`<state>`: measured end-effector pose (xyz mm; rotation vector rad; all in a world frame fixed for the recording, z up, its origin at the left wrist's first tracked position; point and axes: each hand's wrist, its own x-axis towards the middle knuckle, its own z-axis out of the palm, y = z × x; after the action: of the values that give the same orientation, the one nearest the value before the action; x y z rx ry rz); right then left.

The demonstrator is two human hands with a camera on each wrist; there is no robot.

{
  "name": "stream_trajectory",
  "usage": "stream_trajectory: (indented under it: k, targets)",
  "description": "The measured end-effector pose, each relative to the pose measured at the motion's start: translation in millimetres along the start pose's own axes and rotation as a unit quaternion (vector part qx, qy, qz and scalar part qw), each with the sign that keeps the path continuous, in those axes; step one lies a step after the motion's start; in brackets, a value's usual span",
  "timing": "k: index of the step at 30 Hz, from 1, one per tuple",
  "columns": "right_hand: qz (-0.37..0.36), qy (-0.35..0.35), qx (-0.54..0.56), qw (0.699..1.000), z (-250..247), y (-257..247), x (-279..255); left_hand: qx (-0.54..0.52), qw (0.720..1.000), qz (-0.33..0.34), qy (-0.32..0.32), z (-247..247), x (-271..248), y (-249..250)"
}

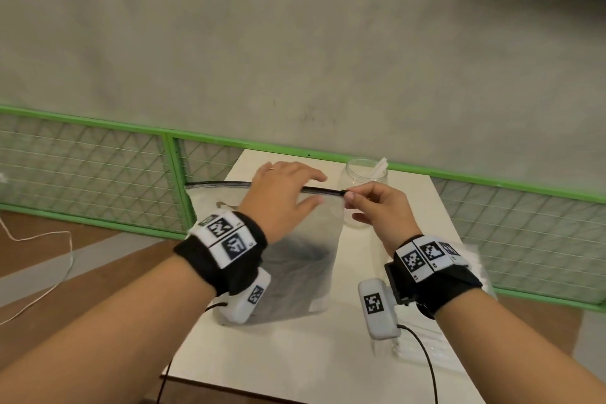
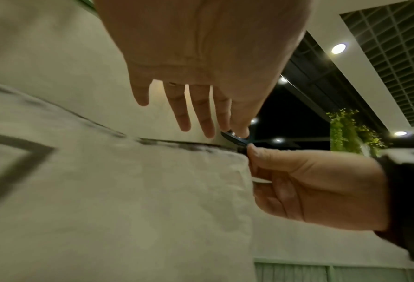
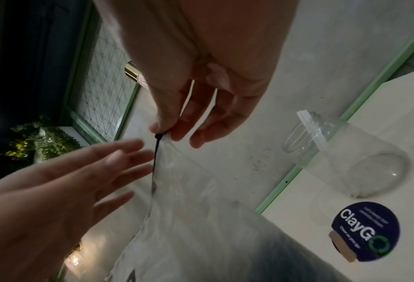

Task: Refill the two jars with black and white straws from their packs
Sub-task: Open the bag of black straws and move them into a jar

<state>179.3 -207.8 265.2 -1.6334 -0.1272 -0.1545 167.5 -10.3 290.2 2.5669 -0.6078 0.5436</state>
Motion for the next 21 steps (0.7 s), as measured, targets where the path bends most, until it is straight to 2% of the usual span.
stream_trajectory:
  k: [2, 5, 9, 14, 16, 21]
  targets:
    - [-0.008, -0.016, -0.014, 1.000, -1, -3, 0, 0.023, 1.000, -0.002, -0.014, 13, 16, 13]
    - [-0.025, -0.011, -0.048, 0.998, -1, -3, 1, 0.017, 1.000, 0.004, 0.002, 21, 31, 23]
    - [-0.036, 0.012, -0.066, 0.997, 2, -2, 6, -0.002, 1.000, -0.005, 0.003, 22, 37, 24]
    - [-0.076, 0.008, -0.082, 0.994, 8, -3, 8, 0.003, 1.000, -0.004, -0.020, 10, 35, 20]
    - [-0.080, 0.014, -0.073, 0.994, 6, -3, 10, 0.021, 0.999, -0.031, -0.018, -5, 24, 8]
    - [-0.066, 0.004, -0.028, 0.997, -16, -1, 16, 0.054, 0.987, -0.151, -0.001, -53, -31, -50]
